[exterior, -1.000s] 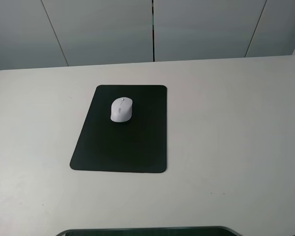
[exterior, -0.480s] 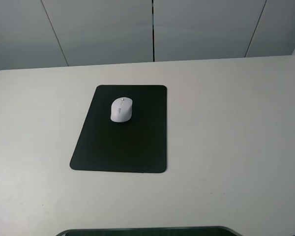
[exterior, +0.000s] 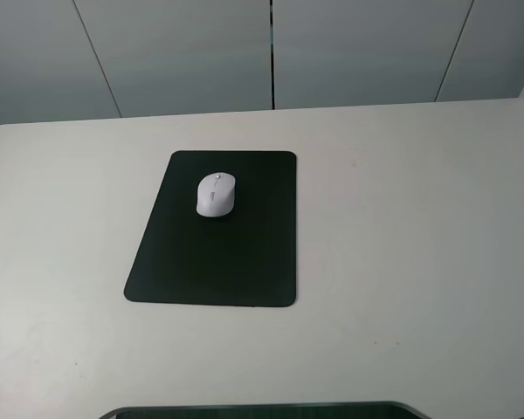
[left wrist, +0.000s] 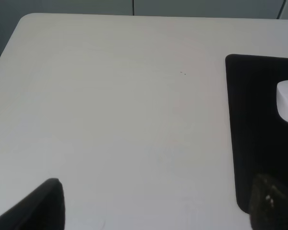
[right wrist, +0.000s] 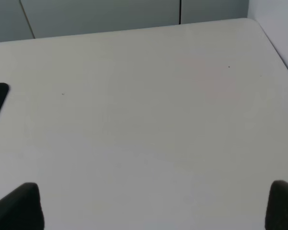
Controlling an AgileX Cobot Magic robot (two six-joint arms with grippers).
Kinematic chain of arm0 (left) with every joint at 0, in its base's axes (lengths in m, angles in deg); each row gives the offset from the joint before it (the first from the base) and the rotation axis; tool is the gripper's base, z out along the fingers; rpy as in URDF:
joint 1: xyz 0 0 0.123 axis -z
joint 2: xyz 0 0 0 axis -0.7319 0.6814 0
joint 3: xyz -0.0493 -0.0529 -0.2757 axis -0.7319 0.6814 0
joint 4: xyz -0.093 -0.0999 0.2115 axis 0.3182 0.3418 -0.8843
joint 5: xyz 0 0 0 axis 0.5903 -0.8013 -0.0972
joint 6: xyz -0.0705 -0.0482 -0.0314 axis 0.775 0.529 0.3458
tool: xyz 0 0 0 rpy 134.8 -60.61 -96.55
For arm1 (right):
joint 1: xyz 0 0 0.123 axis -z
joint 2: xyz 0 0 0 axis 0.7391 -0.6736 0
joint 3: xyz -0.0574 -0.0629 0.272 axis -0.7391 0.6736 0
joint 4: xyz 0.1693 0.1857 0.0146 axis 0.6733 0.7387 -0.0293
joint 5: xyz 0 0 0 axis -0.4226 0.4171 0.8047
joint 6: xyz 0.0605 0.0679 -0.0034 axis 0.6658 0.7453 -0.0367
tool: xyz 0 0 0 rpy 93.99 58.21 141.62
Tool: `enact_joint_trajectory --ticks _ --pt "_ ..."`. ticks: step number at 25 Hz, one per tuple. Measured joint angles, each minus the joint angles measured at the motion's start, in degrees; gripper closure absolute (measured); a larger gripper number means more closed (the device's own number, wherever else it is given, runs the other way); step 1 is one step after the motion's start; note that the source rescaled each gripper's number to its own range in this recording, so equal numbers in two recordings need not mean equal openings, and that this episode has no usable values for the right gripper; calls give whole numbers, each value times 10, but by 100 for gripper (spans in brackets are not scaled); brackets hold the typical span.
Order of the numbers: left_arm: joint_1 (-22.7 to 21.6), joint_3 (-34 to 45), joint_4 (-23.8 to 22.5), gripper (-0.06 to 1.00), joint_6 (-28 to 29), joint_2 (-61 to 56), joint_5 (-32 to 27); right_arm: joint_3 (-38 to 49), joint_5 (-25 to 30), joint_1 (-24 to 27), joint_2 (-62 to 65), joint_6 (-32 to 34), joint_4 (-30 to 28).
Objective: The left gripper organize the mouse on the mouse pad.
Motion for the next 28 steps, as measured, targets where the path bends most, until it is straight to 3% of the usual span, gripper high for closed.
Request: enact_joint_trajectory --ticks 28 --pt "0 0 0 -1 0 0 0 0 0 0 0 0 0"
